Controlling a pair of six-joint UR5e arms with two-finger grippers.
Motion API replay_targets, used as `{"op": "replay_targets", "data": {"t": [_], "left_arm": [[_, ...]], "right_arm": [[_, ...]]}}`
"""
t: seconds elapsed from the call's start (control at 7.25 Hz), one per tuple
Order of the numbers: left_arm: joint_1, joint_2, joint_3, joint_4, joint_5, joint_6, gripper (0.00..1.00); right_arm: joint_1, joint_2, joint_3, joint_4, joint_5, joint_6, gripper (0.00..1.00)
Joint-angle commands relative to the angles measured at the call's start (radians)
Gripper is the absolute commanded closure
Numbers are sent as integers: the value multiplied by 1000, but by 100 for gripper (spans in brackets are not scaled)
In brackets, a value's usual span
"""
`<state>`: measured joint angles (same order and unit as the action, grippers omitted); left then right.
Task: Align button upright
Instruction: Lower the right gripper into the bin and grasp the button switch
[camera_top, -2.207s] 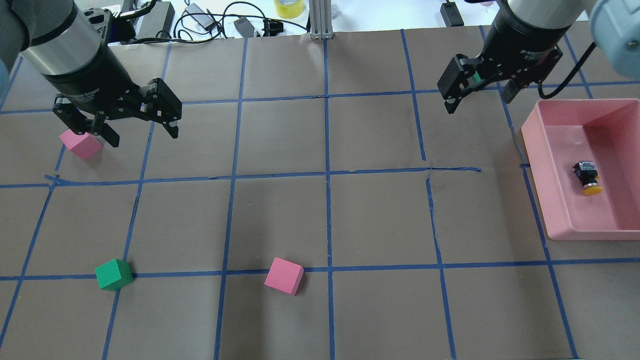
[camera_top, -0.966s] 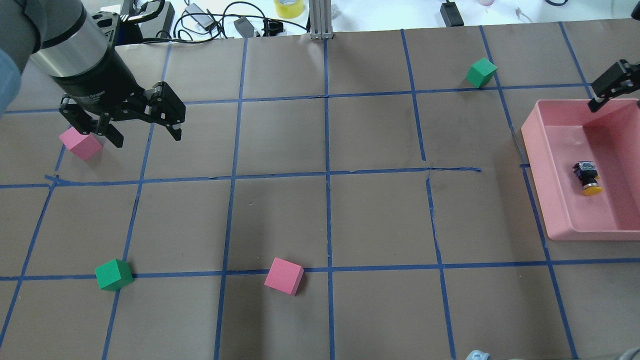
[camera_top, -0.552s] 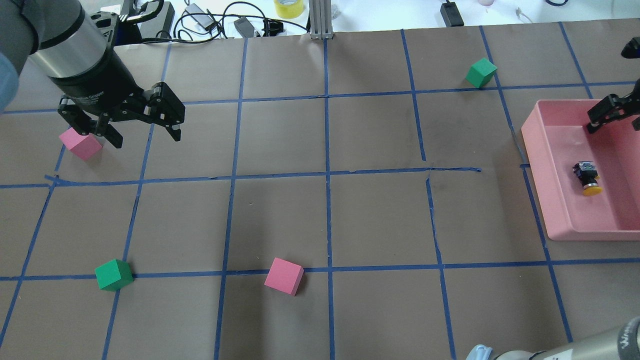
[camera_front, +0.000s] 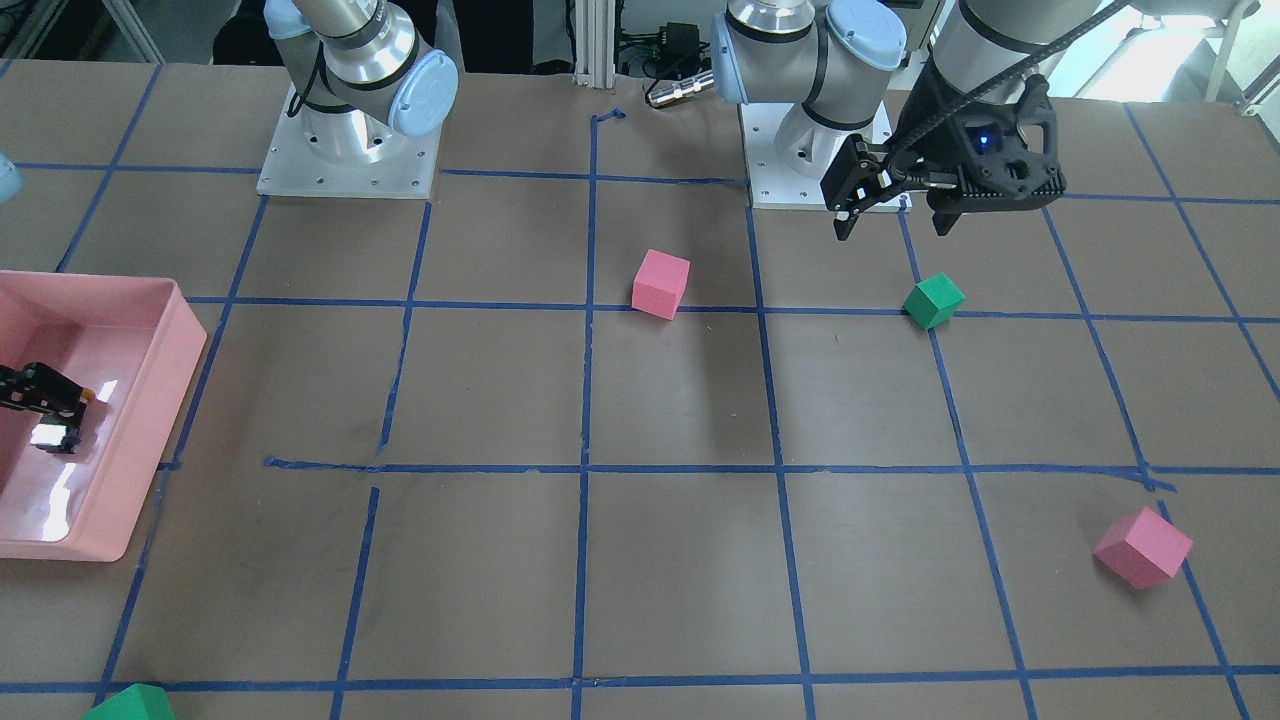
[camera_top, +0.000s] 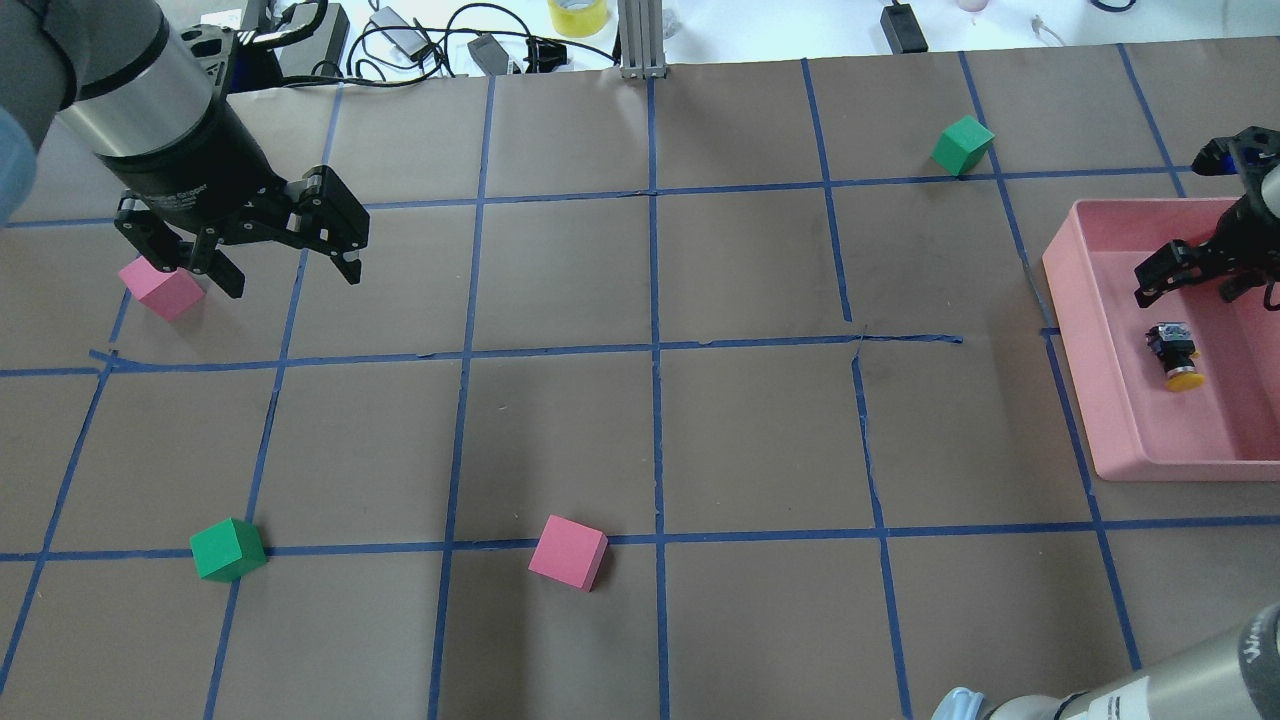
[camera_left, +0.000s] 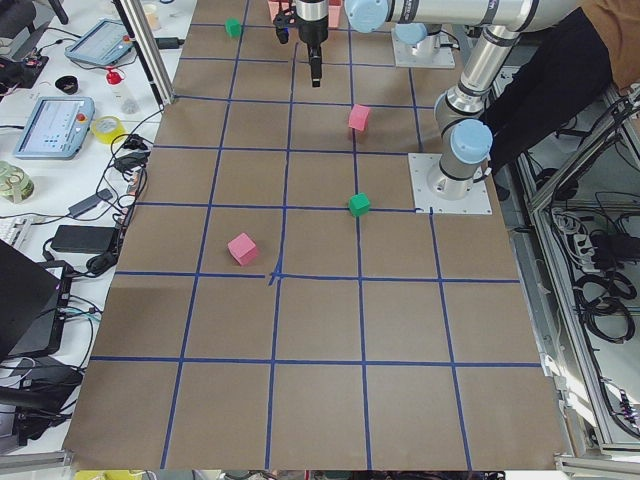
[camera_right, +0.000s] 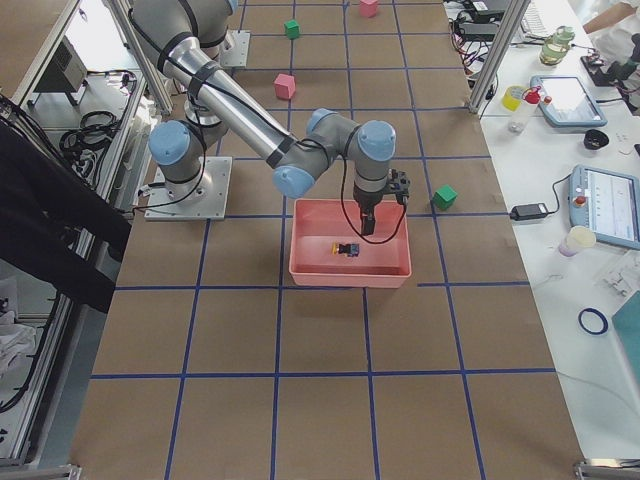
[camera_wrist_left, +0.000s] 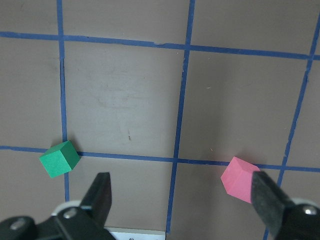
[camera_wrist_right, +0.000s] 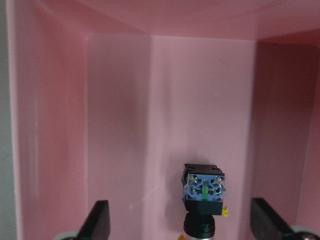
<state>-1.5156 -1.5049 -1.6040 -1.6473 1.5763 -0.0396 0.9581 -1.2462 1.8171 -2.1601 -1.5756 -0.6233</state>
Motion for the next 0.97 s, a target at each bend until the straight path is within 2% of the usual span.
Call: {"op": "replay_targets", "data": {"t": [0.0,0.83], "left_arm": [[0,5,1,3,-2,0,0],[0,0,-1,0,4,0,0]], "right_arm": [[-42,45,2,-26,6,-33,2],[-44,53,31,-47,5,-35,0]]}}
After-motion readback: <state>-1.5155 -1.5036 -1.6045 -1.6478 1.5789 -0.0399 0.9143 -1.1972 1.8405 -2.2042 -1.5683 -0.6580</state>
